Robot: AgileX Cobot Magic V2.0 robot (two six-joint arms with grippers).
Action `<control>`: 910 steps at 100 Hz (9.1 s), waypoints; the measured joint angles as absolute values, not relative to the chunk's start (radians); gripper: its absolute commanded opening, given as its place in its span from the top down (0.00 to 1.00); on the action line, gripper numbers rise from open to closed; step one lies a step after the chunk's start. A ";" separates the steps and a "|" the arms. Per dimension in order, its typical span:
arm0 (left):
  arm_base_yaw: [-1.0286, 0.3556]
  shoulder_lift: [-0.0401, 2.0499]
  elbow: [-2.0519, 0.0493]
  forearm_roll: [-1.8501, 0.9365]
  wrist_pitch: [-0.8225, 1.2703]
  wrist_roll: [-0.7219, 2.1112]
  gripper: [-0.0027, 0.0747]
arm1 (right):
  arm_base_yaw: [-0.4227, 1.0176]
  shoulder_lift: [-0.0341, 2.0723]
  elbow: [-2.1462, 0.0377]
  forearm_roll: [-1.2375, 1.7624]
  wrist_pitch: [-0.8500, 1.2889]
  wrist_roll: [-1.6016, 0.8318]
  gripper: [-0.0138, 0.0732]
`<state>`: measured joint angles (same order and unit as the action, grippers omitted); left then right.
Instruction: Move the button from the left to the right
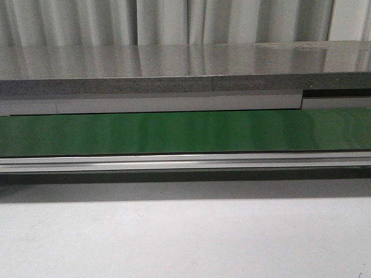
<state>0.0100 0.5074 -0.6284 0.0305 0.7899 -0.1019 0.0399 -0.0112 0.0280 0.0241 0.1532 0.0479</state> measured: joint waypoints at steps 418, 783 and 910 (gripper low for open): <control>0.319 1.947 -1.273 0.198 0.841 -0.082 0.36 | 0.040 -0.011 0.028 0.024 0.153 0.048 0.92; -0.030 0.609 -0.447 -0.032 0.263 0.047 0.25 | 0.040 -0.011 0.028 0.024 0.153 0.048 0.92; -0.030 0.380 -0.339 -0.035 0.214 0.049 0.99 | 0.040 -0.011 0.028 0.024 0.153 0.048 0.92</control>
<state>-0.0296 0.3802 -0.3391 -0.0348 0.2142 0.0489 0.0399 -0.0112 0.0280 0.0241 0.1532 0.0479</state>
